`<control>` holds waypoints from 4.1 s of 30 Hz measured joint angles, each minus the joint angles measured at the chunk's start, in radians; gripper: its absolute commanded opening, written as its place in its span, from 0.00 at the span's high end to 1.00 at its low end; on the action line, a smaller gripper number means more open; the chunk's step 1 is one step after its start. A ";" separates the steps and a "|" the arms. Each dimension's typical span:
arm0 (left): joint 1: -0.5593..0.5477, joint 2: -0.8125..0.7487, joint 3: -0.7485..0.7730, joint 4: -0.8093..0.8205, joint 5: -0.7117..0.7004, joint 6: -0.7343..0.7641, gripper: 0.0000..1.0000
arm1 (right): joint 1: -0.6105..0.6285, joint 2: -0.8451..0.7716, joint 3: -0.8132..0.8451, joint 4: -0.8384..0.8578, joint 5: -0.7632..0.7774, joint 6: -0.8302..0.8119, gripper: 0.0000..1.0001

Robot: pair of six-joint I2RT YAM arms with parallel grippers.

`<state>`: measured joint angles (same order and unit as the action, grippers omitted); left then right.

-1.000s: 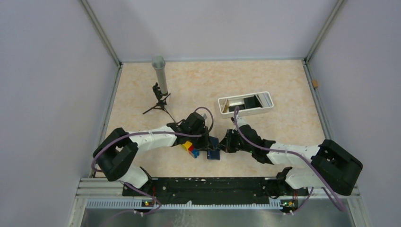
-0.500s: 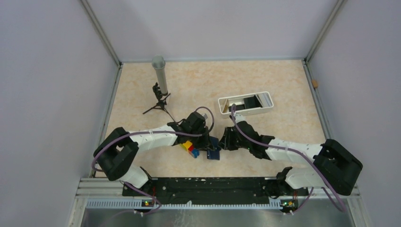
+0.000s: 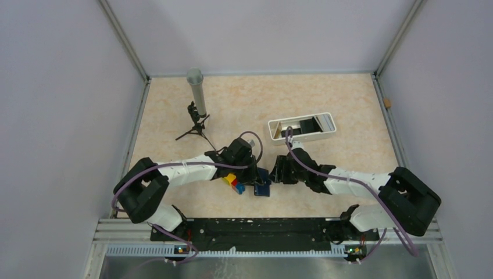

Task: Put the credit cards into the card holder
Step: Close the card holder at the center of the board.

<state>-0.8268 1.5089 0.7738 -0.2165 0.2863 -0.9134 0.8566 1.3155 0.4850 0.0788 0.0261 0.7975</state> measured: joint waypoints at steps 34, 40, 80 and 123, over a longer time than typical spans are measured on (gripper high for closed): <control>0.177 -0.466 -0.050 0.393 0.633 0.147 1.00 | -0.361 -0.339 -0.182 0.883 -1.025 0.183 0.42; 0.185 -0.466 -0.050 0.395 0.632 0.142 1.00 | -0.350 -0.339 -0.165 0.916 -1.033 0.203 0.44; 0.218 -0.467 -0.078 0.345 0.609 0.153 1.00 | -0.349 -0.251 -0.151 0.998 -0.925 0.231 0.48; 0.187 -0.328 -0.082 0.330 0.420 0.182 1.00 | -0.388 -0.378 -0.276 0.718 -0.658 0.097 0.01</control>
<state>-0.6399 1.1809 0.6918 0.1139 0.7067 -0.7319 0.4686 0.9375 0.2092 0.7967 -0.6319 0.8940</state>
